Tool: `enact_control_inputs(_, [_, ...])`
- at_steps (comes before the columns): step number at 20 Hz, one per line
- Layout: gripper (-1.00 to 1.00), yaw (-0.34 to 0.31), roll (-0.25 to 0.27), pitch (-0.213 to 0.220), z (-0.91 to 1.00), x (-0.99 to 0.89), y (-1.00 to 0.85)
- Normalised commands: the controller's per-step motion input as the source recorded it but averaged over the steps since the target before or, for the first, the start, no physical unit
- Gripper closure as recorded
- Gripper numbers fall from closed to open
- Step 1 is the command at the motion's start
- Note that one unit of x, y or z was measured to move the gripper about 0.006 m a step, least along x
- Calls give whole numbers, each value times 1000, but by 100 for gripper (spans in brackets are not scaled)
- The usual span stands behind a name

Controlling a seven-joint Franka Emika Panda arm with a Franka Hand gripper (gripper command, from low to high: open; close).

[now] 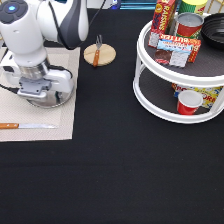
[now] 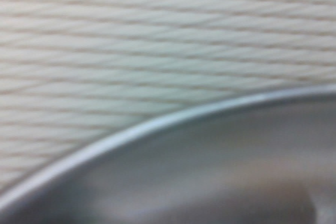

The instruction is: Arrange plate and fork

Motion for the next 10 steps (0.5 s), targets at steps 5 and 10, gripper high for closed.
enact_control_inputs(5, [-100, 0, 38, 34, 118, 274, -847])
enact_control_inputs(10, [-100, -9, 26, 31, 8, 47, -595])
